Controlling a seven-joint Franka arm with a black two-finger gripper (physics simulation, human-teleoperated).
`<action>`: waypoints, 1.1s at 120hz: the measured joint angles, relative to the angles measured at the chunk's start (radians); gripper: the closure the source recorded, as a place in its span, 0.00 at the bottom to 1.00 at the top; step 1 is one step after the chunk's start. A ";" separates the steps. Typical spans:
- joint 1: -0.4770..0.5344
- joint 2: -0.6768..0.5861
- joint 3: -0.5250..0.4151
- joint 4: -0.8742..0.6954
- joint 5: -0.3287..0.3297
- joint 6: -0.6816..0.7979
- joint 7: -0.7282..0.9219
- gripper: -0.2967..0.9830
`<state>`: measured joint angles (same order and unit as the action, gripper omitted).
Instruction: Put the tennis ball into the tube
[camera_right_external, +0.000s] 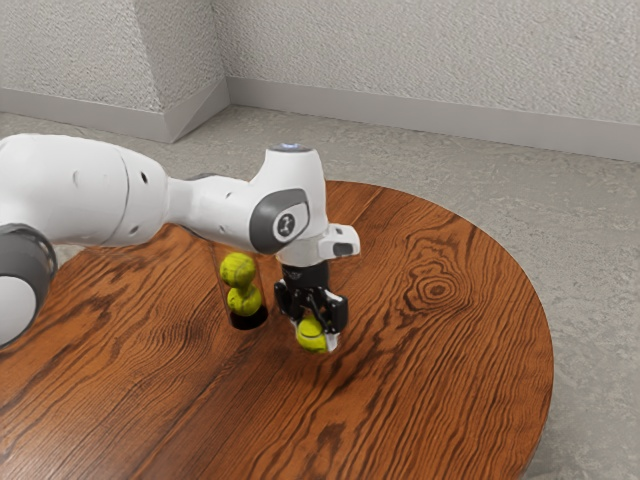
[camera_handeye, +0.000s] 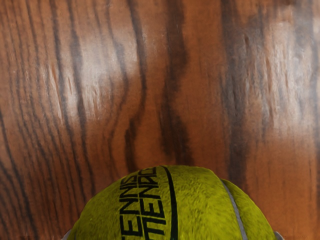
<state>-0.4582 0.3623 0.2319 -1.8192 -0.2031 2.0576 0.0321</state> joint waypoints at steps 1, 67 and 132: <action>0.000 -0.008 0.000 0.001 0.006 -0.003 -0.002 0.58; 0.265 -0.212 -0.038 0.245 0.268 -0.362 0.004 0.59; 0.404 -0.054 -0.126 0.399 0.246 -0.396 0.087 0.58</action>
<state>-0.0537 0.3088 0.1064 -1.4199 0.0429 1.6617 0.1186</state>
